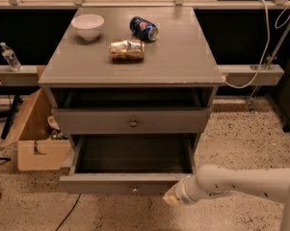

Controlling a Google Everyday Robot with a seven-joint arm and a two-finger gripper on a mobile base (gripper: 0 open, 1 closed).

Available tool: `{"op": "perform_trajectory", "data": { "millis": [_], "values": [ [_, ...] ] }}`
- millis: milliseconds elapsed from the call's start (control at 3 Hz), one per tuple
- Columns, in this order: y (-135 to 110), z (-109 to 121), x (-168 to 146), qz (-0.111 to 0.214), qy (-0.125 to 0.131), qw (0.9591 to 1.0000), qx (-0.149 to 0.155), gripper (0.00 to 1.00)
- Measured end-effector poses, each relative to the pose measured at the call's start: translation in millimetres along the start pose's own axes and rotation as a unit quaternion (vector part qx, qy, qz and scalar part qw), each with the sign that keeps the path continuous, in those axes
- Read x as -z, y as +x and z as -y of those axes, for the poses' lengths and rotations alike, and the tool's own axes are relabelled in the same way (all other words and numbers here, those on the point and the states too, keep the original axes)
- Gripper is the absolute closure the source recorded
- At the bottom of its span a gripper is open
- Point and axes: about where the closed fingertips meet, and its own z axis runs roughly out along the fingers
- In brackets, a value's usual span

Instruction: Close middle drawer

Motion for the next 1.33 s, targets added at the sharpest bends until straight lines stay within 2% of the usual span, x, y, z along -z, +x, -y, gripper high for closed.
{"op": "perform_trajectory", "data": {
  "millis": [333,667,1000,1333],
  "values": [
    [-0.1,0.1,0.0,0.000,0.000,1.0000,0.000,1.00],
    [-11.4,8.6,1.7,0.014,0.011,0.9989,0.043,1.00],
    [-26.1,22.8,2.4,0.027,0.027,0.9932,0.110,1.00],
    [-35.5,33.2,-2.7,0.026,0.048,0.9853,0.162,1.00]
  ]
}}
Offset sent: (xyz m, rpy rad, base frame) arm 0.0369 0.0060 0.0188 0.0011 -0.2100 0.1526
